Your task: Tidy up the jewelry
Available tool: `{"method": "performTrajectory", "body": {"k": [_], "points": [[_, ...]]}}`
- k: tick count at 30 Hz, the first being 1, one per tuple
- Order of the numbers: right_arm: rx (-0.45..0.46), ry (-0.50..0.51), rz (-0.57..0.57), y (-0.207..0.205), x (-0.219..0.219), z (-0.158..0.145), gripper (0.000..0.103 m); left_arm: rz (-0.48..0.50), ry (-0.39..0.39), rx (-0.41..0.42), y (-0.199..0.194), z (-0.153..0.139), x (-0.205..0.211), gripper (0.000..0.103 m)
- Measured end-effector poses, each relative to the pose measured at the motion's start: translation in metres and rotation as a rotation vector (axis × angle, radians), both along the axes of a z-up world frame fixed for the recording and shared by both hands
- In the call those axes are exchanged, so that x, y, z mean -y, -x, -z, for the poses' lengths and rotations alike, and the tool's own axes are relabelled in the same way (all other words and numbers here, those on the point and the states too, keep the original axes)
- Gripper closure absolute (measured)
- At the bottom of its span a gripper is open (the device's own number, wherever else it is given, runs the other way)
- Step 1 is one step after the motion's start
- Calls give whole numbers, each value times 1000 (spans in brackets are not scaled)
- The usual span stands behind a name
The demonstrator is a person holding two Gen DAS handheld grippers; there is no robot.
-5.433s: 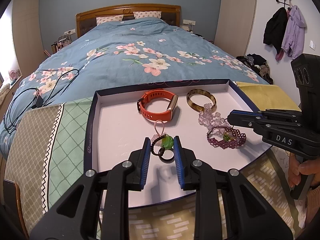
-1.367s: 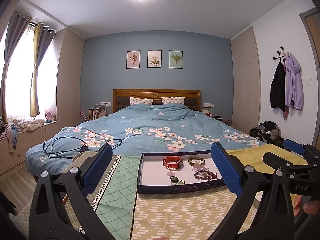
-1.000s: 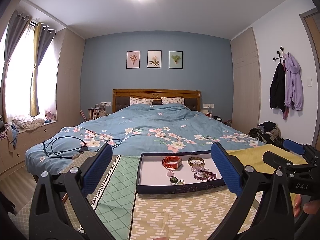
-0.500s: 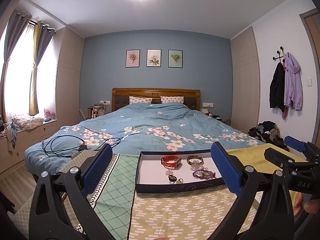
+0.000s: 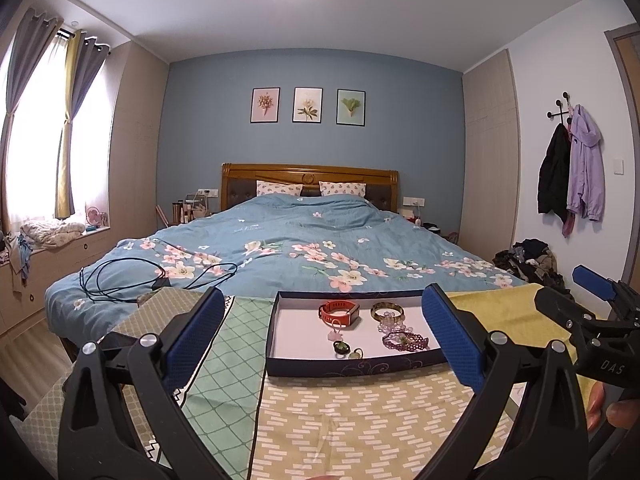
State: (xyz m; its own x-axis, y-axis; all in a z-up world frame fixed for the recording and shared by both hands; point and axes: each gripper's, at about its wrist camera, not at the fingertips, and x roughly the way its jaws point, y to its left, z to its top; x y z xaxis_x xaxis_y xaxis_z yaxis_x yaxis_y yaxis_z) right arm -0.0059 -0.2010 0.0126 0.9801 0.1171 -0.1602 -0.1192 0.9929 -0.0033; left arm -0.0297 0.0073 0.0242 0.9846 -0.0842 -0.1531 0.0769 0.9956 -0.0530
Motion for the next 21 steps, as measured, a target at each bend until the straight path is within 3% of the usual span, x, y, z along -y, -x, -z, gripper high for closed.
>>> {"method": "performTrajectory", "body": {"k": [21], "points": [[8, -3, 4, -1, 1, 1, 7, -1, 1, -14, -3, 1, 1, 6]]}}
